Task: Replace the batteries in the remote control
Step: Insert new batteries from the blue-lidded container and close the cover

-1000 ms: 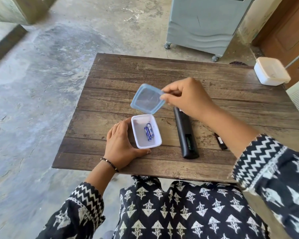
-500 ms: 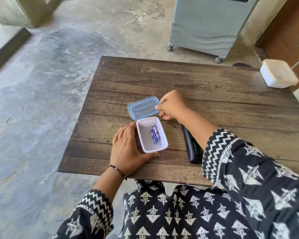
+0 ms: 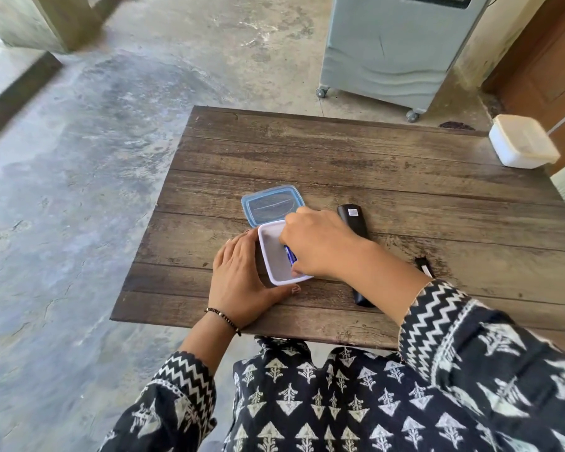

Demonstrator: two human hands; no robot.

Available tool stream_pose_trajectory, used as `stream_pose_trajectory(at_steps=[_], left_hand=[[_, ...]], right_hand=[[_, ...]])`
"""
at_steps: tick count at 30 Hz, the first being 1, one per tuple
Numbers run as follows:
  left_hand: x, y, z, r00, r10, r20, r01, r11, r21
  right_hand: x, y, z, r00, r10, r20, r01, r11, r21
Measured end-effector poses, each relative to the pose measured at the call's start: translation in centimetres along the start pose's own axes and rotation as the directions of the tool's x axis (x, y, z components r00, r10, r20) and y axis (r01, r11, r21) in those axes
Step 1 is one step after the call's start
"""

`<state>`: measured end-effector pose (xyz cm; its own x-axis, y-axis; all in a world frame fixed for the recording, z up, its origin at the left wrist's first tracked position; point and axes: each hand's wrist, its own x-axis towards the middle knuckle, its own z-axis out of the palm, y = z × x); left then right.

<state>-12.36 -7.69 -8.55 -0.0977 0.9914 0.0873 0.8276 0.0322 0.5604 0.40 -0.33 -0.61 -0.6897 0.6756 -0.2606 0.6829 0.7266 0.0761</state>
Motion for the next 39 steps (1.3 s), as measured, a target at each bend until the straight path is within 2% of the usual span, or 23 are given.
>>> stream_pose_trajectory(at_steps=[4, 7, 11, 15, 17, 18, 20, 21, 23, 25, 27, 31, 33, 34, 36, 39], left_hand=[[0.0, 0.1, -0.1, 1.000, 0.000, 0.005, 0.000, 1.000, -0.005], [0.1, 0.1, -0.1, 1.000, 0.000, 0.004, 0.000, 1.000, 0.002], [0.1, -0.1, -0.4, 0.998, 0.005, 0.058, -0.005, 1.000, 0.000], [-0.3, 0.2, -1.7, 0.979, -0.072, 0.188, 0.077, 0.997, -0.018], [-1.4, 1.0, -2.6, 0.986, -0.122, 0.116, 0.123, 0.992, -0.004], [-2.2, 1.8, -3.0, 0.995, -0.093, 0.020, 0.093, 0.996, -0.010], [-3.8, 4.4, -2.9, 0.985, 0.058, -0.163, -0.069, 0.996, -0.063], [-4.4, 5.9, -2.5, 0.973, 0.142, -0.181, -0.160, 0.983, -0.092], [-5.1, 8.6, -1.0, 0.958, 0.280, -0.056, -0.284, 0.953, -0.101], [-5.4, 9.8, 1.0, 0.931, 0.349, 0.110, -0.345, 0.937, -0.057], [-5.2, 9.9, 2.6, 0.904, 0.388, 0.179, -0.395, 0.919, 0.003], [-3.7, 11.0, 4.0, 0.955, 0.196, 0.222, -0.195, 0.980, -0.030], [-3.0, 12.5, 4.3, 0.973, 0.110, 0.203, -0.102, 0.994, -0.050], [-2.7, 13.3, 4.2, 0.978, 0.051, 0.202, -0.026, 0.992, -0.124], [-2.4, 14.3, 4.0, 0.973, -0.097, 0.210, 0.162, 0.932, -0.323], [-1.9, 14.8, 4.2, 0.922, -0.319, 0.220, 0.387, 0.749, -0.538]], right_hand=[[0.1, 0.0, 0.6, 0.999, -0.016, -0.045, 0.017, 1.000, 0.017], [-1.0, 0.9, 0.4, 0.994, 0.037, -0.104, -0.012, 0.972, 0.234], [-4.9, 2.9, 0.1, 0.965, 0.230, -0.127, -0.097, 0.760, 0.643], [-10.0, 4.9, 1.7, 0.919, 0.392, -0.045, -0.234, 0.633, 0.738], [-12.0, 5.8, 2.8, 0.894, 0.447, 0.021, -0.302, 0.569, 0.765], [-12.7, 6.1, 3.4, 0.887, 0.458, 0.052, -0.326, 0.543, 0.774], [-13.6, 6.4, 4.4, 0.890, 0.446, 0.099, -0.350, 0.528, 0.774], [-13.8, 6.4, 4.7, 0.895, 0.432, 0.110, -0.351, 0.530, 0.771], [-13.6, 6.2, 5.0, 0.906, 0.407, 0.119, -0.343, 0.537, 0.771], [-13.2, 6.1, 5.1, 0.916, 0.386, 0.110, -0.325, 0.553, 0.767], [-12.6, 6.3, 4.9, 0.923, 0.373, 0.091, -0.304, 0.565, 0.767], [-12.0, 6.9, 5.1, 0.903, 0.426, 0.052, -0.300, 0.538, 0.788], [-11.8, 7.0, 5.5, 0.890, 0.452, 0.060, -0.300, 0.481, 0.824], [-11.7, 6.9, 5.7, 0.882, 0.468, 0.061, -0.289, 0.434, 0.853], [-11.7, 7.0, 6.1, 0.860, 0.506, 0.067, -0.264, 0.329, 0.906], [-12.2, 7.0, 6.4, 0.844, 0.530, 0.079, -0.247, 0.252, 0.936]])
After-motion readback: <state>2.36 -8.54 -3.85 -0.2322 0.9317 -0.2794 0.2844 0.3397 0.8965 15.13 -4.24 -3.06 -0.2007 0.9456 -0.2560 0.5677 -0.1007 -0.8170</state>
